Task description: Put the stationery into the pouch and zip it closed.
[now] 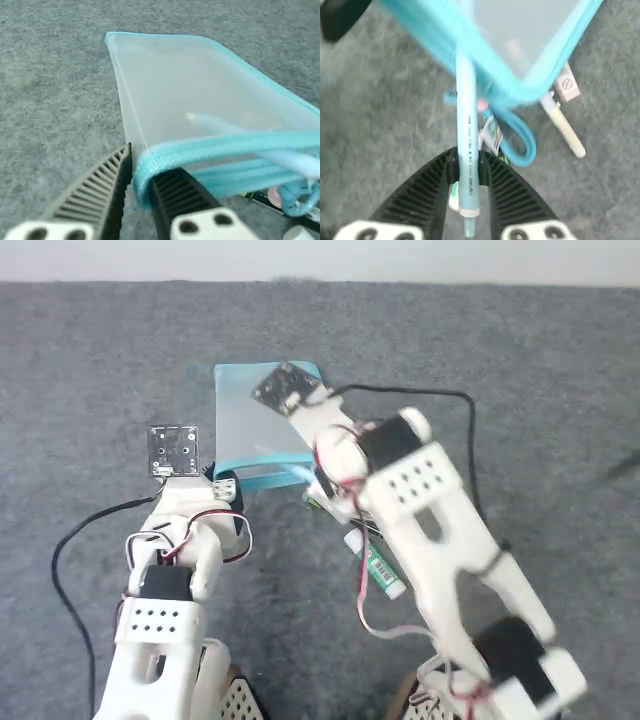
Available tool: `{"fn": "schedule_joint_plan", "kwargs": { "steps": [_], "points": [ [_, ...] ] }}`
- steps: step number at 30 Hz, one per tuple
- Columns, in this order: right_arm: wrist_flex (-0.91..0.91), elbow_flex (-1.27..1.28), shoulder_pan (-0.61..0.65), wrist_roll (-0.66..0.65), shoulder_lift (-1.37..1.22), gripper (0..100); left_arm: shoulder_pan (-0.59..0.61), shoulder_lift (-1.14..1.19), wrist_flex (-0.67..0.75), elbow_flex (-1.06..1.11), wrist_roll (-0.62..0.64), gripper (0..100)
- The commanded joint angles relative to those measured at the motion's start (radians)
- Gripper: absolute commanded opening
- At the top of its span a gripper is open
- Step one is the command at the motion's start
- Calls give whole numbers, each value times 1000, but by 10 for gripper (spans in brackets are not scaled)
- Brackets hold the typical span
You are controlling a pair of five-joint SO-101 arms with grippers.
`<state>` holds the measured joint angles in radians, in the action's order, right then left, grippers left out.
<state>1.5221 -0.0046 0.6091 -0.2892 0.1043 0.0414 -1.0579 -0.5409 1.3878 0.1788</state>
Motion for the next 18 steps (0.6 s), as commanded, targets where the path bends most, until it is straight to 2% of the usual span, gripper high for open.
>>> {"fn": "schedule_joint_plan", "kwargs": {
  "steps": [1, 6, 9, 12, 18],
  "points": [
    [-42, -195, 8, 86, -131, 8, -51, -29, 31, -16, -9, 13],
    [-5, -428, 12, 147, -326, 20, -71, -28, 31, -15, -11, 13],
    [74, -526, 15, 147, -378, 118, -69, -28, 31, -15, -11, 13],
    [154, -601, 13, 112, -374, 191, -69, -28, 31, -15, -11, 13],
    [255, -649, 5, 89, -294, 191, -68, -28, 31, -15, -11, 13]
  ]
}}
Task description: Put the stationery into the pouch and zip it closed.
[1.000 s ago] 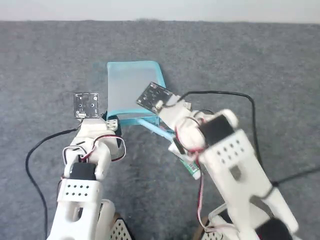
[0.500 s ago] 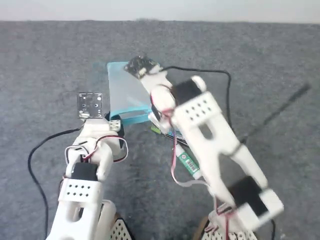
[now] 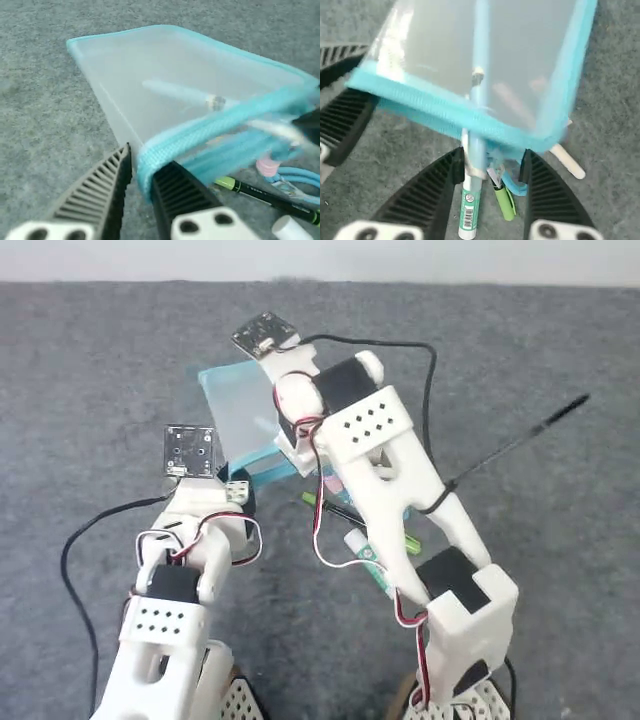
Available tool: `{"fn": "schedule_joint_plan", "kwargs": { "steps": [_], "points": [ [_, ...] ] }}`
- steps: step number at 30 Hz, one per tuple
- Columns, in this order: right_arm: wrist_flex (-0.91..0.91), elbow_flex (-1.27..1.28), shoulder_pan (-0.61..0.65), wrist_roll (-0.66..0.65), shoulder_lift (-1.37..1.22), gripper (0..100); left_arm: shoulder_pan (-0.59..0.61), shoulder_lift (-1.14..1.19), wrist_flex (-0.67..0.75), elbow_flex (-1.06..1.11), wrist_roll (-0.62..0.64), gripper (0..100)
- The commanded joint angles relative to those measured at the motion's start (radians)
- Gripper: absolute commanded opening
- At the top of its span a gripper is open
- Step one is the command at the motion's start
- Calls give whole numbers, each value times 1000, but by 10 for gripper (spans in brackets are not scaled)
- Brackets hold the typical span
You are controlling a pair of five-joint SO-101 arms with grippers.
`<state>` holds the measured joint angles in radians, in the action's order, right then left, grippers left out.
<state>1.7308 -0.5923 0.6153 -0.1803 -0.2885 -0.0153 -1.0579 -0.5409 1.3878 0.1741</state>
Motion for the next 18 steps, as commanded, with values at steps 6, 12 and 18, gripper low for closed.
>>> {"fn": "schedule_joint_plan", "kwargs": {
  "steps": [6, 12, 18],
  "points": [
    [59, -58, -61, -57, 168, 191, 49, -32, 31, -16, -6, 13],
    [45, 81, -197, -103, 203, 191, 153, -35, 35, -31, 25, 13],
    [-133, 344, -298, -117, 208, 191, 26, -29, 38, -13, -35, 13]
  ]
}}
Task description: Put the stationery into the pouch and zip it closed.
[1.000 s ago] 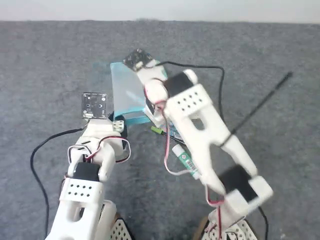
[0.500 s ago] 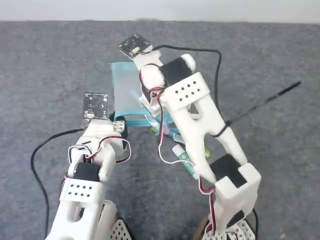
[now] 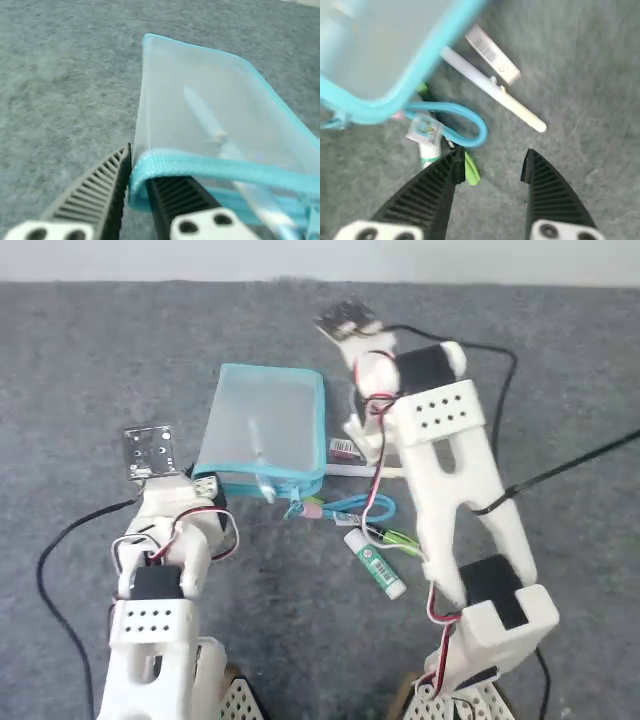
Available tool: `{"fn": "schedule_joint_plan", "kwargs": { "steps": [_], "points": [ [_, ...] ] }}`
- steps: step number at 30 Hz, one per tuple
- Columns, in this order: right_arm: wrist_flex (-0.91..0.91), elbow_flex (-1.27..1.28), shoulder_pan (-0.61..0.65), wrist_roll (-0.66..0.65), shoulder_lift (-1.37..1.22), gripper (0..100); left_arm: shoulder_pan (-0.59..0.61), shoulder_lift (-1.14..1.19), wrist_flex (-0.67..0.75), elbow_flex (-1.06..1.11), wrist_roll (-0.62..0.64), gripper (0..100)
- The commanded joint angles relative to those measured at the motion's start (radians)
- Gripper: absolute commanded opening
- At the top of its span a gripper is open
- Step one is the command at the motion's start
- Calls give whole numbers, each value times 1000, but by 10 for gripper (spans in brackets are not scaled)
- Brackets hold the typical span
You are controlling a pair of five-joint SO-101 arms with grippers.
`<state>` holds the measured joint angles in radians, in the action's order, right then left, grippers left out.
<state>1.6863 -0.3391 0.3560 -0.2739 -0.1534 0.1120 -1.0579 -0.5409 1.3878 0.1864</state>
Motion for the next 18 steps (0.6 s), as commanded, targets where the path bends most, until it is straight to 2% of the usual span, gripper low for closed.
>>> {"fn": "schedule_joint_plan", "kwargs": {
  "steps": [1, 3, 6, 8, 12, 18],
  "points": [
    [-124, 141, -45, -43, 73, 191, -133, -35, 38, -5, -54, 13],
    [-196, 249, -56, -86, 74, 191, -97, -37, 41, -16, -28, 13],
    [-318, 397, -84, -149, 74, 191, 83, -28, 43, -51, 51, 13],
    [-406, 477, -101, -196, 74, 191, 138, -28, 43, -62, 69, 13],
    [-504, 569, -108, -256, 65, 191, 84, -29, 43, -51, 35, 13],
    [-522, 592, -111, -301, 65, 191, 84, -29, 43, -56, 37, 13]
  ]
}}
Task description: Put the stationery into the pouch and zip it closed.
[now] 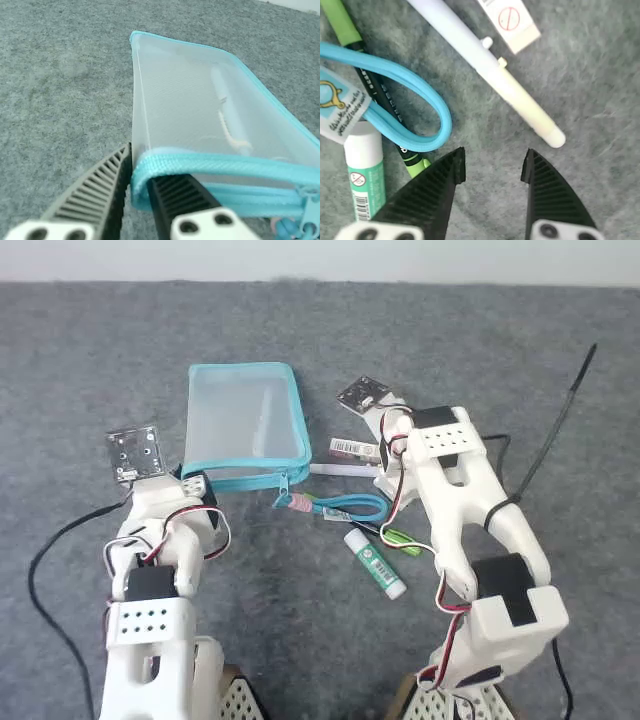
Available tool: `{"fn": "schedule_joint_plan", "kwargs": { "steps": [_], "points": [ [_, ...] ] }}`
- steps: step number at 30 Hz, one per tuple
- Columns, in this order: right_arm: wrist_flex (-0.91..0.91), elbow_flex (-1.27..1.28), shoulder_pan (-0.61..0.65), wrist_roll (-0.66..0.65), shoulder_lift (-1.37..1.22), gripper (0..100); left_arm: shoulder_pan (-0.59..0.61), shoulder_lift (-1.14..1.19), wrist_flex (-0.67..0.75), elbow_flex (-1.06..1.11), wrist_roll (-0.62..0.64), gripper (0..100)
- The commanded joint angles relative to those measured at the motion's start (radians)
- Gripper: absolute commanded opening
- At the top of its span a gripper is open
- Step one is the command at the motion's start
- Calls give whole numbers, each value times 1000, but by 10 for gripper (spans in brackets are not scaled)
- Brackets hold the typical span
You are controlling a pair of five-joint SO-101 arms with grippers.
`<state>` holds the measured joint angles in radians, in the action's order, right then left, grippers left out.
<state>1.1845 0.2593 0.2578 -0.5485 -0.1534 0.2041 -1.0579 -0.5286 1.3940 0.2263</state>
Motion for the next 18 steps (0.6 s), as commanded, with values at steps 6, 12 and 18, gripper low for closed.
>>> {"fn": "schedule_joint_plan", "kwargs": {
  "steps": [6, 12, 18],
  "points": [
    [-133, -8, -35, -100, 64, 191, -8, -34, 31, -56, -8, 13],
    [-185, -11, -65, -443, 56, 194, -8, -29, 31, -56, -9, 13],
    [-222, -29, -77, -562, -58, 194, -11, -29, 29, -56, -9, 13]
  ]
}}
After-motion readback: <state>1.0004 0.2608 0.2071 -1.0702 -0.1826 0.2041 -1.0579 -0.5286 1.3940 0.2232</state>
